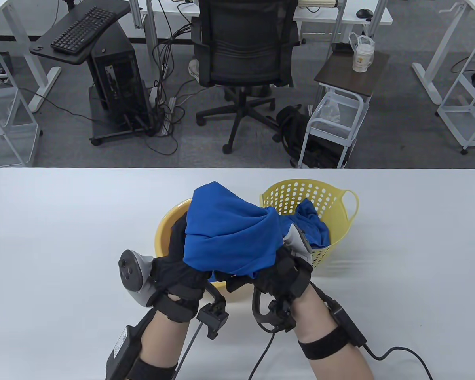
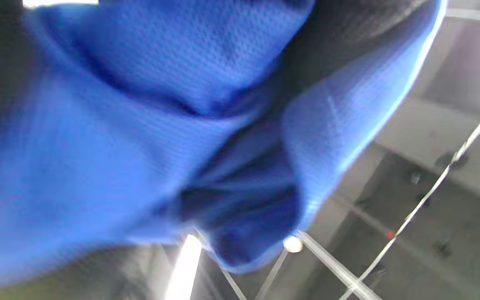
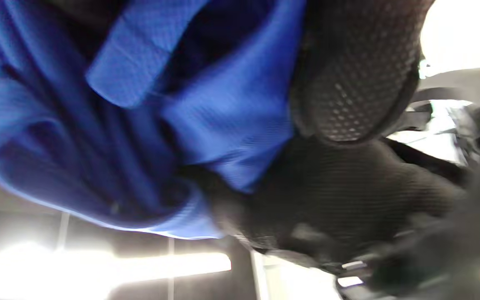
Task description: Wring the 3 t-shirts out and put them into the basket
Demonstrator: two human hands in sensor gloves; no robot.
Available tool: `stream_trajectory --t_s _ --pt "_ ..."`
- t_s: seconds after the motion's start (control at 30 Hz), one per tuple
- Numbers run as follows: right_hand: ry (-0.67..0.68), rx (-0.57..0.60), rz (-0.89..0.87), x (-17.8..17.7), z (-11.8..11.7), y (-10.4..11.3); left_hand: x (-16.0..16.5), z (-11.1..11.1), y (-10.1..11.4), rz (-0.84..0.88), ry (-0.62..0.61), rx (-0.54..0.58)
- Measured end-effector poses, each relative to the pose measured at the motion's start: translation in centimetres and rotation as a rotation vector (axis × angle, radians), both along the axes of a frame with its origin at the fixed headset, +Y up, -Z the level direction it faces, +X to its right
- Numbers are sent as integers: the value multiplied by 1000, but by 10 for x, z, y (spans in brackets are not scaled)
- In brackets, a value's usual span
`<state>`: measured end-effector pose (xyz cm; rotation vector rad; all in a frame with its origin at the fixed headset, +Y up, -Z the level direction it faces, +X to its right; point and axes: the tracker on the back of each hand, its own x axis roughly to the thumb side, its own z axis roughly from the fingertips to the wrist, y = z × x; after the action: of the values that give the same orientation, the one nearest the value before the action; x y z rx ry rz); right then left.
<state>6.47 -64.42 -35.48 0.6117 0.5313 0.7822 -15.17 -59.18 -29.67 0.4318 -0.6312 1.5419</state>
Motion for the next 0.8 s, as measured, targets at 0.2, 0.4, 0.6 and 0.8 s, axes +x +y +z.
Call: stream_trajectory --t_s 0.2,0.4,0.6,0.8 --pt "-380 -55 -36 32 2 18 -5 -10 -11 -208 19 -154" --pt "-547 -84 -48 68 -3 24 -4 -30 -28 -425 -252 -247" --pt "-700 145 -49 83 2 42 2 -33 -40 -84 -710 -376" --pt "-448 521 45 52 11 56 16 -32 -55 107 -872 -461"
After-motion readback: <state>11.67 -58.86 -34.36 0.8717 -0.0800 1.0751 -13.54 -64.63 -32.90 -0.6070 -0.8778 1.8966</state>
